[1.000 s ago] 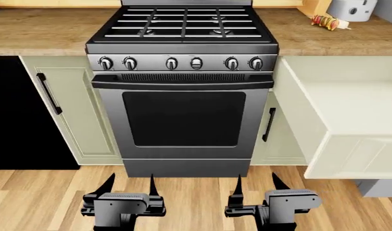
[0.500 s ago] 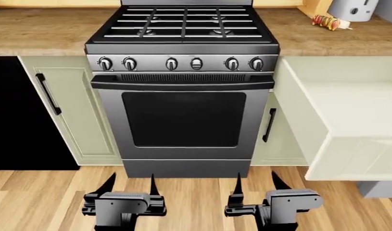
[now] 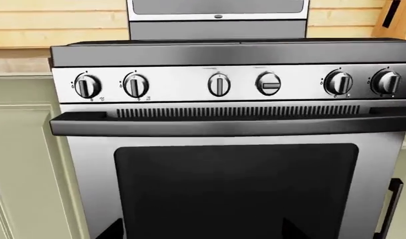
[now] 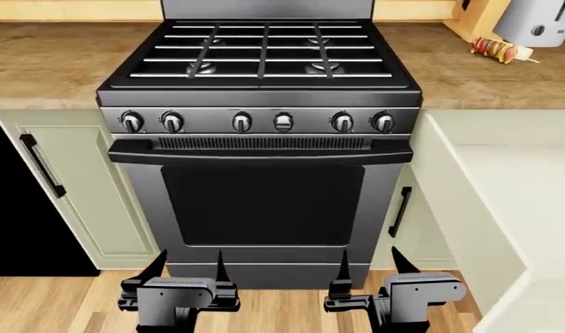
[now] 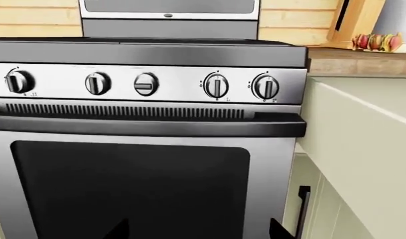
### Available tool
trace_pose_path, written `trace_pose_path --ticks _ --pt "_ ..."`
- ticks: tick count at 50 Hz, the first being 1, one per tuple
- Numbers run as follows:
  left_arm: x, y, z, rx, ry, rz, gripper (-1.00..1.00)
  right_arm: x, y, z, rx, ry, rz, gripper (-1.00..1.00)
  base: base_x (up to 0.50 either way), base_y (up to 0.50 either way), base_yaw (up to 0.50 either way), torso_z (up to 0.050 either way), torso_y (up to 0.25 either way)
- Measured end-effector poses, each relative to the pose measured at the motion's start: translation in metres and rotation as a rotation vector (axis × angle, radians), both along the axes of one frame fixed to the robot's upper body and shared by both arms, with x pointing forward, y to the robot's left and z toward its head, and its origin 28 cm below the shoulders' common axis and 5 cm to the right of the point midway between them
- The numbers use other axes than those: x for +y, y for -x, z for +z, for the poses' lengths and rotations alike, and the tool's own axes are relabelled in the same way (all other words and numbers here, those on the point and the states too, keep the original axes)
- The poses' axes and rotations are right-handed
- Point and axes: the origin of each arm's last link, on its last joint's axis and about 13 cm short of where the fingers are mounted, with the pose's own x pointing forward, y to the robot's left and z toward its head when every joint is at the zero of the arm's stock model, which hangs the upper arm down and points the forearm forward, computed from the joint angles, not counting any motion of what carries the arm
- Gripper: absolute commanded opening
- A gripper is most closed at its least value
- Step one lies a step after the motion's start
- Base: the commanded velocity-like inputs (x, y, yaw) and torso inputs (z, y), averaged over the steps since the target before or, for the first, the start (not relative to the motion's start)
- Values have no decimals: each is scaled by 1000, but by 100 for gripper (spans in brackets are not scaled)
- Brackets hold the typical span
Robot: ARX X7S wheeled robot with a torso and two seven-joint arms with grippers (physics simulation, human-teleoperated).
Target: Close the left drawer.
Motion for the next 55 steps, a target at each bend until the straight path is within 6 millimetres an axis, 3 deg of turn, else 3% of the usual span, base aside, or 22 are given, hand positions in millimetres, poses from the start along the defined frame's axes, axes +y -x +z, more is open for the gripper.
trace_pose_path --ticks 39,55 --pt "0 1 1 0 0 -1 100 0 0 0 -3 0 -5 100 500 1 0 0 0" --pt "0 0 1 5 -1 6 100 0 1 0 -10 -5 -6 100 21 0 0 0 0"
